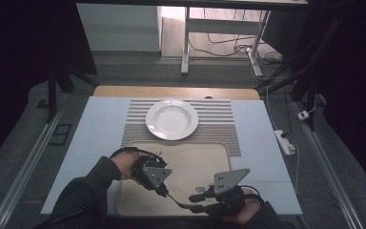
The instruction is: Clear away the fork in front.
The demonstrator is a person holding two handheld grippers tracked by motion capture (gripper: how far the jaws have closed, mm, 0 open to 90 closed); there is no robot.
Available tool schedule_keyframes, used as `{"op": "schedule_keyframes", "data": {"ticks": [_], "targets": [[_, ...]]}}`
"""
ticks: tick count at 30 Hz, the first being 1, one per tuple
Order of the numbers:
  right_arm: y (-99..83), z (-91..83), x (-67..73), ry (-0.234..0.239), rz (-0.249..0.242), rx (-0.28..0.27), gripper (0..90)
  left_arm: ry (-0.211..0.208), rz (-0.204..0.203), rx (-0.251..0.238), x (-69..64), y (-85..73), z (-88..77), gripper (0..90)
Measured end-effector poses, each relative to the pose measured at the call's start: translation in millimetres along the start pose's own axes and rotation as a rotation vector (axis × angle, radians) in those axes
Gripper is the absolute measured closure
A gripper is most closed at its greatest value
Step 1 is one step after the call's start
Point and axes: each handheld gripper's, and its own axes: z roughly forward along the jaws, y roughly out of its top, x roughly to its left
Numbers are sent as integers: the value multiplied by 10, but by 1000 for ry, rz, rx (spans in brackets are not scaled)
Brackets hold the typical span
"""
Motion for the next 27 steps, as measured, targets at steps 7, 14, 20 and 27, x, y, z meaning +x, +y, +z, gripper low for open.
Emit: {"op": "schedule_keyframes", "data": {"ticks": [7,14,20,27], "targets": [[-21,-76,-57,-142,-3,-16,332,8,-224,0,-26,-91,-36,866],[-89,-132,-119,-308,54,25,126,39,-419,19,-69,-188,-30,866],[-181,-225,-126,-413,97,49,96,98,-577,-1,-112,-296,-33,865],[-277,-345,-122,-477,136,43,88,188,-784,-32,-172,-423,-64,864]]}}
